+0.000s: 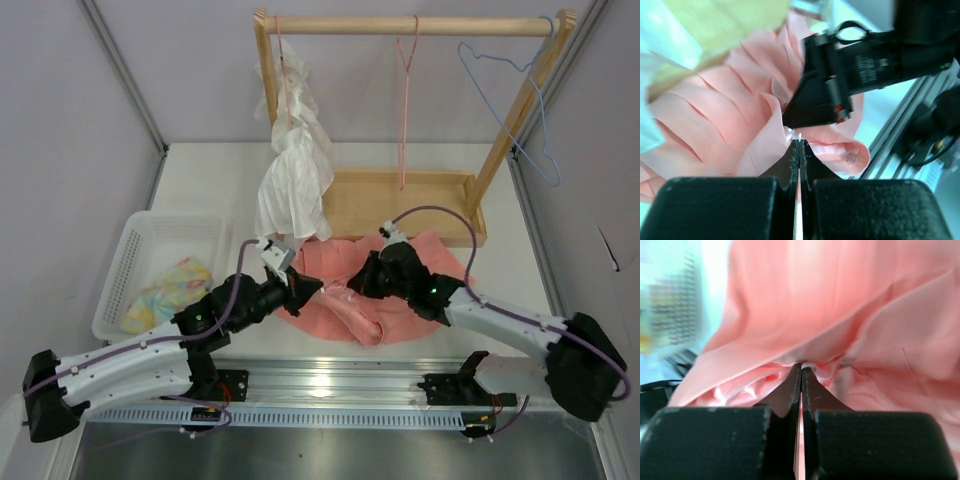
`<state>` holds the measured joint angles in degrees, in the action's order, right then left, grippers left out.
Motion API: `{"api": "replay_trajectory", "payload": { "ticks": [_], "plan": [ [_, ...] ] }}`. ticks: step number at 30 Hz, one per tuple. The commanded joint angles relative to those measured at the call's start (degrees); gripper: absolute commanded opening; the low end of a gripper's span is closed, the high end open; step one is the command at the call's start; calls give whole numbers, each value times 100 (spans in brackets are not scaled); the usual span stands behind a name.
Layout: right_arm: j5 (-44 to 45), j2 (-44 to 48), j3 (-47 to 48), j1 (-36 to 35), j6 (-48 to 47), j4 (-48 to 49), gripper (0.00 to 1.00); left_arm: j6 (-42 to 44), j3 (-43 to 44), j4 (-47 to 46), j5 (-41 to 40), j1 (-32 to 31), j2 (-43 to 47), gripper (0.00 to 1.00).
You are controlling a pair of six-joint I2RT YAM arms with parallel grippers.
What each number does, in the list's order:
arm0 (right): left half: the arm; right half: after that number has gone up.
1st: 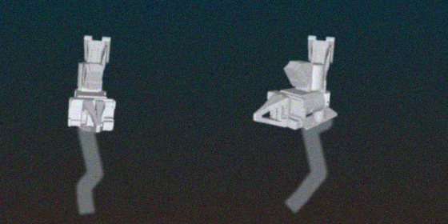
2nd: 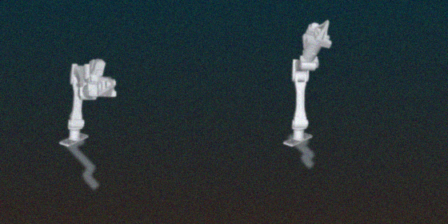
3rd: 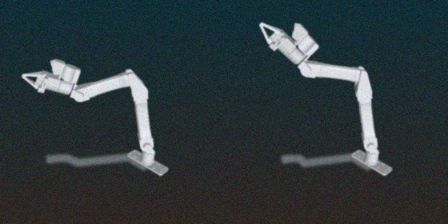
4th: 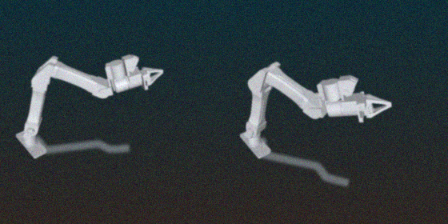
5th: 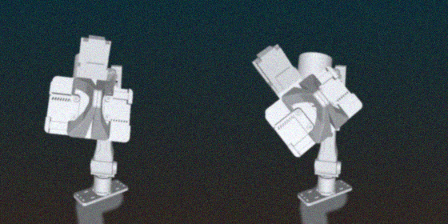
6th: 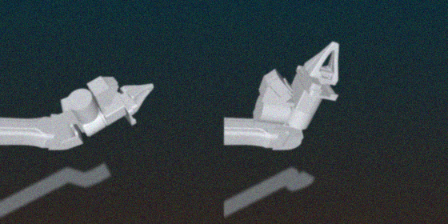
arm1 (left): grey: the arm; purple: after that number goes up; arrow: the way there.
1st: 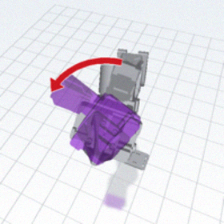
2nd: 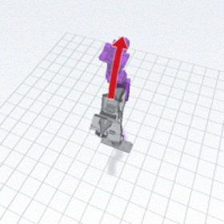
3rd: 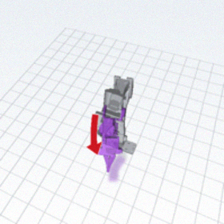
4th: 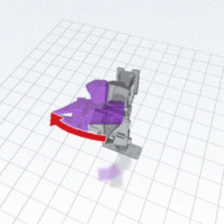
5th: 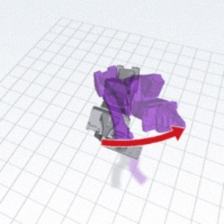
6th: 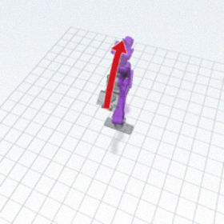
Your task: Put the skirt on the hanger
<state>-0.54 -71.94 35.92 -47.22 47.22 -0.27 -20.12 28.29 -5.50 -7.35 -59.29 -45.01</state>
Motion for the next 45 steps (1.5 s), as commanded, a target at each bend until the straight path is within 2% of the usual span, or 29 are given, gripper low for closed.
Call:
{"api": "replay_trajectory", "payload": {
  "ticks": [1, 7, 9, 14, 17, 21, 24, 28, 32, 35, 40, 43, 45],
  "plan": [
    [720, 1161, 651, 29, -222, -1289, 0, -405, 255, 398, -502, 58, 615, 0],
    [1538, 2210, 1706, 46, -450, -2836, 0, -590, 948, 1278, -1276, 66, 1205, 0],
    [1836, 2395, 2347, 107, -582, -3301, 0, -625, 1239, 1620, -1689, 58, 1337, 0],
    [2215, 2361, 3874, 222, -1056, -3848, 0, -651, 2274, 1947, -2207, 58, 1478, 0],
    [2724, 2141, 4753, 319, -1417, -4234, 0, -783, 2847, 2403, -2838, 58, 1425, 0],
    [2910, 1930, 5467, 775, -1742, -4551, 0, -905, 3155, 2771, -3489, 58, 1540, 0],
    [2840, 1860, 5644, 1205, -1883, -4701, 0, -1160, 3253, 3071, -3877, 58, 1609, 0],
    [2235, 1789, 5584, 2048, -1989, -4807, 0, -1380, 3323, 3555, -4265, 58, 1557, 0],
    [622, 1815, 4944, 3373, -1919, -4552, 0, -1801, 3147, 3836, -4344, 58, 1557, 0],
    [-329, 1780, 4249, 3894, -1787, -4122, 0, -2197, 2805, 3898, -4310, 93, 1426, 0],
    [-719, 1613, 3563, 4168, -1673, -3673, 0, -3137, 1927, 3872, -4046, 295, 1285, 0],
    [-878, 1648, 3150, 4186, -1664, -3480, 0, -3514, 1268, 3609, -3607, 444, 1276, 0],
    [-1000, 1718, 2939, 4169, -1611, -3436, 0, -3473, 734, 3031, -3249, 444, 1302, 0]
  ]
}}
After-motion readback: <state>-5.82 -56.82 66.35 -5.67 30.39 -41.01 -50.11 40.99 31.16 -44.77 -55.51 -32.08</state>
